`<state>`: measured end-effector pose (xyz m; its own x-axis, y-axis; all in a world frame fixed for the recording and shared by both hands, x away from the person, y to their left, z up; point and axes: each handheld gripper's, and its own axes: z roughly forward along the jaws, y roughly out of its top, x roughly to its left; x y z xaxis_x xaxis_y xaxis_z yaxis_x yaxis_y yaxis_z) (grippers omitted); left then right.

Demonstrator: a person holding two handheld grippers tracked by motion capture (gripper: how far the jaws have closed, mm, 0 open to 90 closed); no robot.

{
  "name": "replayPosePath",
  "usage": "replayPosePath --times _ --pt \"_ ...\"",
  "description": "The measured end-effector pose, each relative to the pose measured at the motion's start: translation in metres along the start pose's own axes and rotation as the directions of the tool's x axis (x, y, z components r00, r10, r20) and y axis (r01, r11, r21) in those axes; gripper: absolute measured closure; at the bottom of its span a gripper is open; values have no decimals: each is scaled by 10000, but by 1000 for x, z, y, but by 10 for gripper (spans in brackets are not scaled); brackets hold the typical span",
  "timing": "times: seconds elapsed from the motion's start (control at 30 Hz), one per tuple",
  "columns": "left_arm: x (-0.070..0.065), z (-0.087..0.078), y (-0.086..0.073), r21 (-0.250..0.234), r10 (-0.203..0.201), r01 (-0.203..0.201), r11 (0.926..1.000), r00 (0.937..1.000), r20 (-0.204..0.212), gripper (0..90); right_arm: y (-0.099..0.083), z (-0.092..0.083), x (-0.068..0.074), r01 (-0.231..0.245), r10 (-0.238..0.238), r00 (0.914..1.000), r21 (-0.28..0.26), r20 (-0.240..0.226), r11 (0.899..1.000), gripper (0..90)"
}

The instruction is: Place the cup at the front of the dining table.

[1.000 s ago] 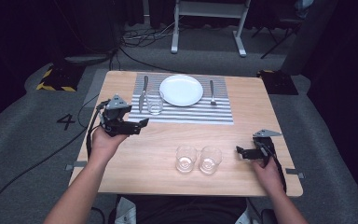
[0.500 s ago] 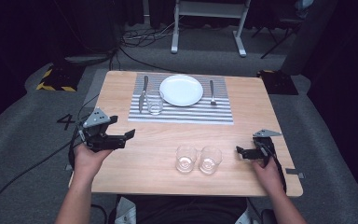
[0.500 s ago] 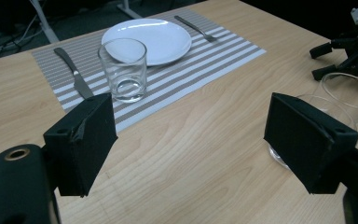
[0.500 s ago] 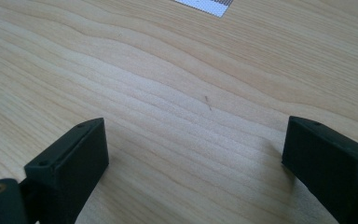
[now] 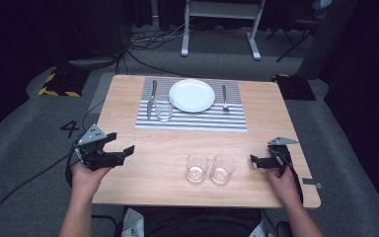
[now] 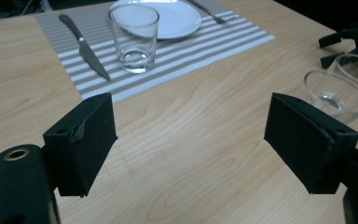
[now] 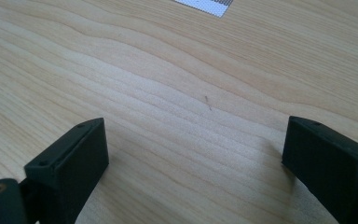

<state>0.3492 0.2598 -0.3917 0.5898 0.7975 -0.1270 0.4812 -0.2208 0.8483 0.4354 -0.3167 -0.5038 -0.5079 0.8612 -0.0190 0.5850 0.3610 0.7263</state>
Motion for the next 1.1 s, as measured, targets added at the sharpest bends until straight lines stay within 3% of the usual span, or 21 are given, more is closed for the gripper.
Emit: replayPosePath --times 0.17,0.33,0.53,0.8,1.1 --pt "12 8 -14 670 -255 258 9974 9997 -61 168 0 0 0 -22 22 10000 -8 -17 10000 68" --pt "21 13 -23 1092 -355 408 9932 9981 -498 168 0 0 0 -33 33 10000 -10 -22 10000 68" --pt "28 22 -31 1761 -439 521 9830 9978 -501 168 0 0 0 -48 48 10000 -13 -22 10000 68" --pt "36 36 -42 2804 -427 600 9580 9968 -671 167 0 0 0 -51 51 10000 -16 -24 10000 68" --pt "39 49 -52 3680 -503 670 9274 9972 -549 160 0 0 0 -42 42 10000 -17 -24 10000 68"
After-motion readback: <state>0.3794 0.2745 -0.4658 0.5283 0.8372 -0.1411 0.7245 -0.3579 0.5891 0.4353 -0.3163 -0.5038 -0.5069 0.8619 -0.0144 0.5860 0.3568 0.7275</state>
